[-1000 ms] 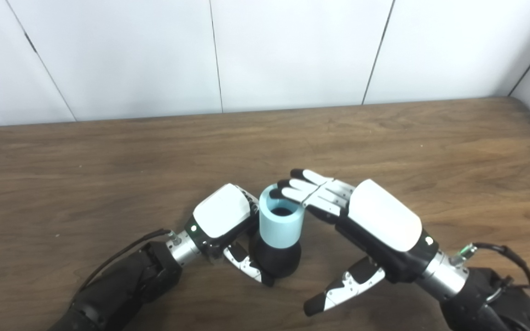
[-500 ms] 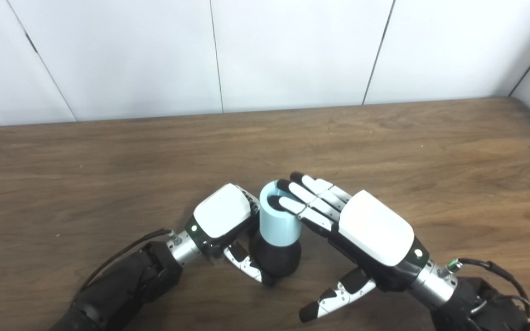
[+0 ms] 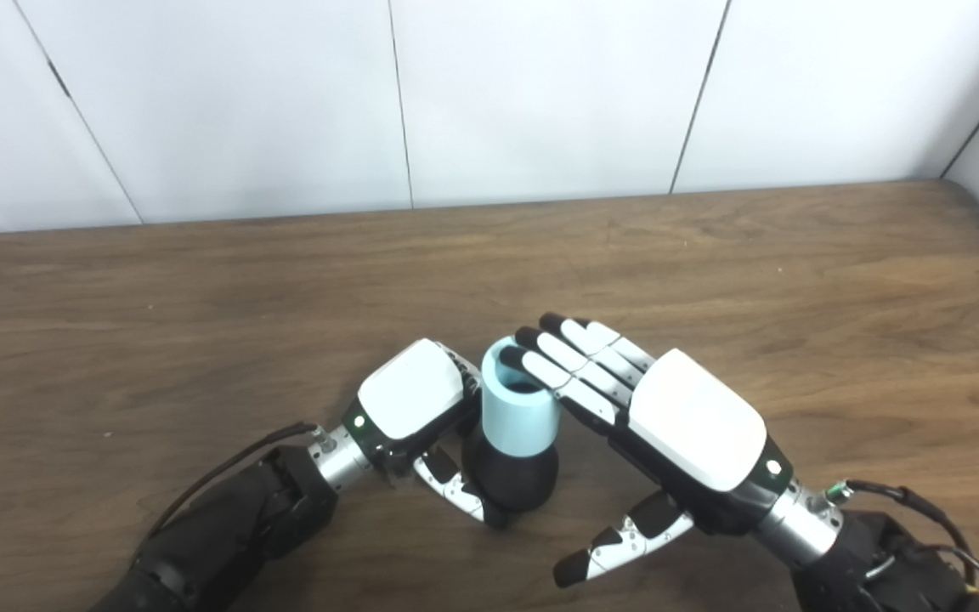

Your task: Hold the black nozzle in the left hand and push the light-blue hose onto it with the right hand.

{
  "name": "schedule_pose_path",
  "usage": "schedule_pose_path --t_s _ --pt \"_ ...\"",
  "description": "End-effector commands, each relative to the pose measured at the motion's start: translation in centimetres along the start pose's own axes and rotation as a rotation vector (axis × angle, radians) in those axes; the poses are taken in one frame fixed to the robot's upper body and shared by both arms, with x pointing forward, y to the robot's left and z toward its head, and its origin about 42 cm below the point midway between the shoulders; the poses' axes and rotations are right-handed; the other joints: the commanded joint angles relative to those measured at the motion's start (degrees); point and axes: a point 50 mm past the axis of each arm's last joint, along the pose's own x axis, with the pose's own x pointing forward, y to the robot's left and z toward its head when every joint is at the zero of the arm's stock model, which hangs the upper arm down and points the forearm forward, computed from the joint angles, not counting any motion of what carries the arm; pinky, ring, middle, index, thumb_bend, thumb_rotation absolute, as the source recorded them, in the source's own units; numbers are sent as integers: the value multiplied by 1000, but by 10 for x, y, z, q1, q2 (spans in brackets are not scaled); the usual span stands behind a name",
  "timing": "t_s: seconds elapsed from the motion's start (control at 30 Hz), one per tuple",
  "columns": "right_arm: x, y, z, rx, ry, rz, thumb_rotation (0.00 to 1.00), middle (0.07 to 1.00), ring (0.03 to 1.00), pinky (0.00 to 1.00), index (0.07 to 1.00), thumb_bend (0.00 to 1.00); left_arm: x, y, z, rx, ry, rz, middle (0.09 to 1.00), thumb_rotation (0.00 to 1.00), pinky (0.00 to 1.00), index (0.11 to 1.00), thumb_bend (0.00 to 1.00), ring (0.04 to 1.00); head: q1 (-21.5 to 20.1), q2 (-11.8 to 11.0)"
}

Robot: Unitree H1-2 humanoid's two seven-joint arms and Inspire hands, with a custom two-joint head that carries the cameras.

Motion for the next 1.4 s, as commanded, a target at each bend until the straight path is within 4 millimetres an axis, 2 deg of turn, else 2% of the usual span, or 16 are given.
schedule_pose_path --t_s 0.0,0.5,0.57,0.67,0.73,0.9,1.03,1.17,1.3,1.37 --pt "3 -10 1 -17 -50 -70 801 940 917 815 937 897 -36 -58 21 -71 49 -176 364 200 272 406 997 322 0 1" --pt "3 -8 -2 2 -149 -97 766 800 792 735 781 823 -34 -57 22 -73 47 -179 412 207 314 431 995 367 -1 1" --pt "3 -6 -3 -8 -142 -75 753 804 809 737 782 822 -33 -57 22 -73 48 -177 401 212 309 420 993 361 -1 0" --pt "-1 0 -4 -22 -127 -9 702 848 888 782 818 842 -33 -56 22 -71 47 -184 390 226 295 409 979 349 -1 0" --pt "-4 6 -6 -36 -112 48 703 867 920 807 842 846 -32 -56 22 -73 49 -182 399 223 301 418 981 354 1 0" --pt "-9 18 -9 -57 -70 121 674 893 944 828 872 873 -32 -55 22 -67 51 -185 361 233 269 391 976 321 2 1" --pt "-11 23 -10 -93 -40 159 720 929 966 863 892 854 -33 -57 22 -68 54 -181 337 235 240 357 977 296 2 1" --pt "-11 25 -11 -112 -24 179 725 946 985 870 897 852 -33 -56 22 -63 56 -185 343 247 226 376 971 291 2 2" --pt "-11 26 -11 -105 -12 203 722 950 996 888 901 849 -34 -58 21 -64 59 -181 284 235 183 315 985 238 2 2" --pt "-11 26 -11 -99 -13 205 719 939 988 876 891 853 -34 -58 21 -74 63 -184 310 230 212 332 986 267 2 2"
